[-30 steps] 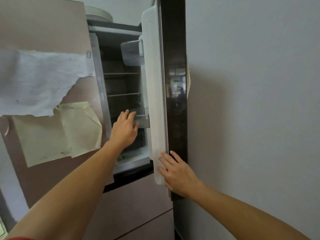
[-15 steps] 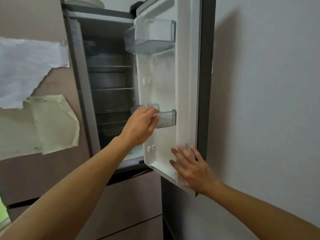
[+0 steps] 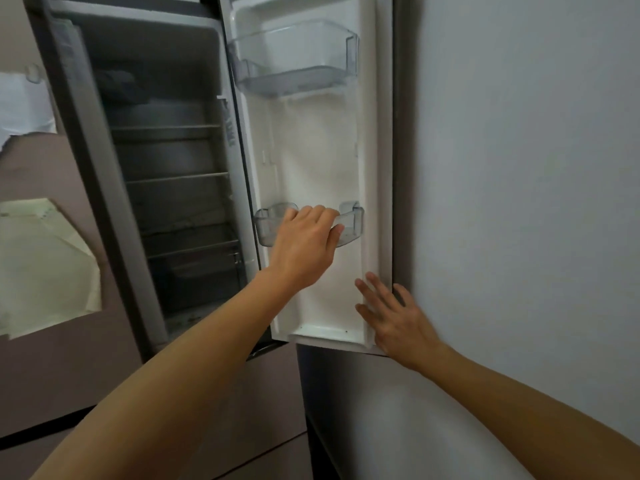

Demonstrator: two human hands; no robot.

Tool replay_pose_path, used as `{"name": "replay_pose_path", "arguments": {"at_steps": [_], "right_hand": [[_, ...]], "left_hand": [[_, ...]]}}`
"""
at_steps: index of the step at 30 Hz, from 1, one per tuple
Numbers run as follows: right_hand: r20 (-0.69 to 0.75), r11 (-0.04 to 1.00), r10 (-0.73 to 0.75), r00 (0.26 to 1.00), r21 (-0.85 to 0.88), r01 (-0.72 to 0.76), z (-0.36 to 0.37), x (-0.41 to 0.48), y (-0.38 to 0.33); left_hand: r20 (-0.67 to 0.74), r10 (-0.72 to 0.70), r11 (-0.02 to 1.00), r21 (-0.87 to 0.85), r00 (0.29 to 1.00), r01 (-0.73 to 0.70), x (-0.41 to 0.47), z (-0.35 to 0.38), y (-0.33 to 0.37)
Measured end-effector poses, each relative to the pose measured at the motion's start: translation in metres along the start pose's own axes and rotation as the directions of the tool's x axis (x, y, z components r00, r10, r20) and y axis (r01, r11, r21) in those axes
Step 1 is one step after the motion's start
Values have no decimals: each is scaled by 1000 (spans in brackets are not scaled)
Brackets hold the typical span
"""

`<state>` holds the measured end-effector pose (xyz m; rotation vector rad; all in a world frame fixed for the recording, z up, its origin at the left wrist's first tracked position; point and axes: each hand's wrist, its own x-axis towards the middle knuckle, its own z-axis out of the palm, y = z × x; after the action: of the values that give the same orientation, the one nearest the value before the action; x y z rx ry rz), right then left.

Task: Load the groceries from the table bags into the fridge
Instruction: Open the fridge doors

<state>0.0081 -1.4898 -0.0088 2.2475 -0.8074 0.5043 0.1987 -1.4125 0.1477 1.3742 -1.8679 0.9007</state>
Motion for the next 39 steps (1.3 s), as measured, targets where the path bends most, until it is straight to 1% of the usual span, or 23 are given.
{"name": "replay_pose_path", "arguments": {"at_steps": [5,7,9,11,12,13,14,16,18,19,21,22,23,24,25,26,27,28,29,32,34,36,39], "right_hand": [[45,998,70,997,-6,-70,-8,1,-7],[62,991,132,989,-32,-130,-16,3,-18],[53,980,201,978,-18,-200,-26,11,-37],[24,982,189,982,24,-189,-35,25,-63],[1,986,161,987,46,-160,-39,33,-77],[-29,989,134,991,74,-131,-42,43,-92],[-60,988,115,992,107,-108,-45,54,-108],[-106,980,94,990,182,-74,-50,79,-144],[-133,968,76,988,248,-41,-53,104,-176],[-148,962,60,987,271,-18,-54,117,-192],[-183,952,29,983,304,29,-56,142,-219],[-201,945,19,979,324,48,-57,155,-231],[-218,937,11,976,344,66,-58,168,-242],[-233,928,7,972,365,81,-59,181,-252],[-249,918,1,969,383,97,-58,194,-261],[-268,910,-4,964,399,115,-57,208,-269],[-287,903,-10,958,409,131,-55,222,-277],[-303,897,-14,953,418,146,-53,235,-284],[-322,891,-11,947,427,155,-52,248,-290],[-390,835,32,920,517,190,-43,287,-305],[-441,782,72,895,581,224,-36,304,-315],[-488,745,89,868,611,267,-19,318,-323],[-537,677,118,835,659,328,4,327,-337]], "left_hand": [[64,69,997,-49,996,-66,-6,0,-6],[62,80,994,-75,995,-75,-20,-8,-12],[34,63,996,-71,997,-60,-45,-18,-26],[46,4,997,-71,999,-1,-81,-29,-48],[89,-57,995,-81,994,64,-102,-34,-61],[152,-142,983,-96,978,158,-126,-38,-75],[217,-245,955,-111,945,273,-150,-41,-90],[289,-461,844,-147,839,515,-201,-49,-119],[308,-654,665,-203,691,719,-245,-57,-145],[315,-733,556,-234,603,798,-264,-62,-158],[351,-857,284,-292,379,913,-292,-68,-181],[377,-894,123,-319,244,940,-305,-69,-194],[402,-909,-43,-350,108,936,-315,-68,-206],[424,-905,-204,-384,-24,900,-324,-66,-218],[441,-886,-348,-428,-143,834,-331,-63,-229],[452,-858,-461,-467,-244,755,-338,-60,-239],[468,-825,-541,-497,-316,678,-343,-59,-246],[486,-797,-595,-523,-360,611,-347,-57,-252],[502,-777,-626,-546,-380,557,-349,-55,-256],[530,-749,-662,-624,-398,414,-347,-39,-267],[577,-710,-698,-656,-405,289,-343,-32,-273],[600,-688,-705,-686,-408,179,-339,-20,-281],[590,-698,-673,-734,-405,90,-341,-2,-289]]}}
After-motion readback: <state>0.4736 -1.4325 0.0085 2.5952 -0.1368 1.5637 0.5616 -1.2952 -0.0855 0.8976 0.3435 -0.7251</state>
